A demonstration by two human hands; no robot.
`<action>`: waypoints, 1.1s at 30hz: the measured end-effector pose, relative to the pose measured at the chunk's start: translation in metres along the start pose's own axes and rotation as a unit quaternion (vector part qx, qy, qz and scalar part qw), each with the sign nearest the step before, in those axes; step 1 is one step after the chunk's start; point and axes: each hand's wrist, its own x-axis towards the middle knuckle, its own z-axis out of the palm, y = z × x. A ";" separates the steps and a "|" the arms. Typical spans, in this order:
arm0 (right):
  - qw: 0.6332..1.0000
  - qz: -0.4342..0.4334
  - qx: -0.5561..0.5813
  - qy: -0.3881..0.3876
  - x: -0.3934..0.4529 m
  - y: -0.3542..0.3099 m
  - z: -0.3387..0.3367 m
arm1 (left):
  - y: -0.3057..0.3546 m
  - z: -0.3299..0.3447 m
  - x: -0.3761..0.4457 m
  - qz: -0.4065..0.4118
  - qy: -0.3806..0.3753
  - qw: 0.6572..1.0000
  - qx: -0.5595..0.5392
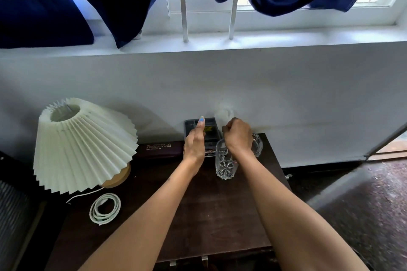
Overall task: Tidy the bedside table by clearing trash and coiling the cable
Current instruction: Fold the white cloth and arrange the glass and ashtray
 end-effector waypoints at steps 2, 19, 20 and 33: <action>1.000 -0.011 -0.003 -0.004 0.001 0.000 0.001 | 0.003 0.003 0.002 0.006 -0.001 1.000 -0.001; 0.993 -0.029 -0.055 -0.101 0.009 -0.007 0.008 | -0.007 0.008 0.011 0.046 -0.050 0.997 0.030; 0.992 -0.031 -0.070 -0.097 0.009 -0.006 0.008 | -0.008 0.008 0.011 0.048 -0.050 0.997 0.034; 0.983 -0.025 -0.156 -0.092 0.004 -0.009 0.004 | -0.006 0.004 0.004 0.039 -0.039 0.998 0.013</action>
